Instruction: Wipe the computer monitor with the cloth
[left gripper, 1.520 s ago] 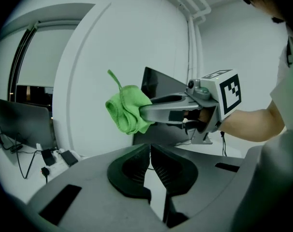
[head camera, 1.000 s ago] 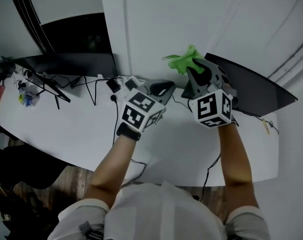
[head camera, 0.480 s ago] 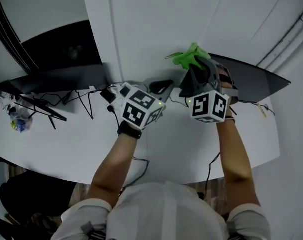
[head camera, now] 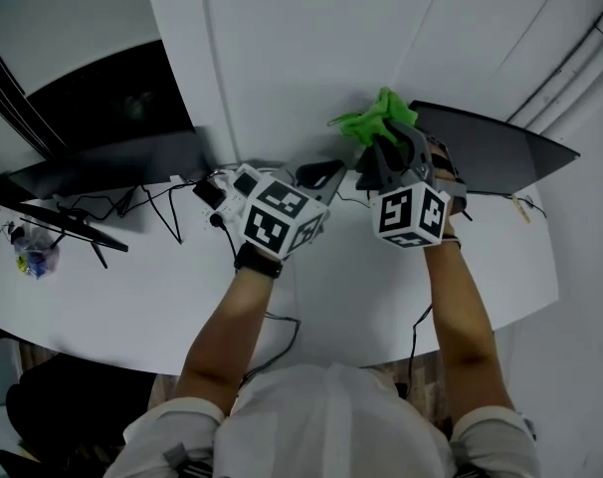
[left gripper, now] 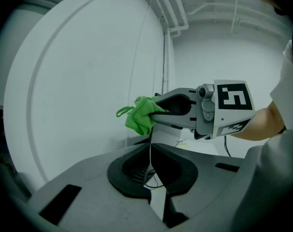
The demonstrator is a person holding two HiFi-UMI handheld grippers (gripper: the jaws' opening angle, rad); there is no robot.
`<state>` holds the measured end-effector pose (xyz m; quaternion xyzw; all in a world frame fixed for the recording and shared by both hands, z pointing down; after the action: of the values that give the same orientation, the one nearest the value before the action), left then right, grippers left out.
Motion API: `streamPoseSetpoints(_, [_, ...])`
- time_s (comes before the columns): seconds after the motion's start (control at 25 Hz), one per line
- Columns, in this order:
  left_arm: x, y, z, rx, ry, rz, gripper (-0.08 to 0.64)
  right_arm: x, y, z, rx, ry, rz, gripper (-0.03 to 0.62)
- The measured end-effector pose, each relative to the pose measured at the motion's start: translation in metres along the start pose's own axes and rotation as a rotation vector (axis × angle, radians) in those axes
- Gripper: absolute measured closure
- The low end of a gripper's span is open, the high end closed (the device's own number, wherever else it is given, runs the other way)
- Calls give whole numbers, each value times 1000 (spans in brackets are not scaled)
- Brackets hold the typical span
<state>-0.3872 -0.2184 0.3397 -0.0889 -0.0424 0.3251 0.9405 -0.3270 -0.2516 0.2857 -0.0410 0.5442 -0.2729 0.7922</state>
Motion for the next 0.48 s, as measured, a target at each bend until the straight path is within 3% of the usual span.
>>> streamPoseSetpoints(0.48, [-8,-15,26,-60,9,14,536,-29,-18,17,21,-122,-58,508])
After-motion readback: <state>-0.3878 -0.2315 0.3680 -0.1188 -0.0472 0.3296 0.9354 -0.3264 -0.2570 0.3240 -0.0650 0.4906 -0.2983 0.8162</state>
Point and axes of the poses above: the fingertips, and each gripper's own axes: y backward along the fingers, x to its right, z out of its underside, the point moved 2 cm from there along y, backward along the fingers, and after that the axes turned 13 degrees about -z, right-handed, at the moved point
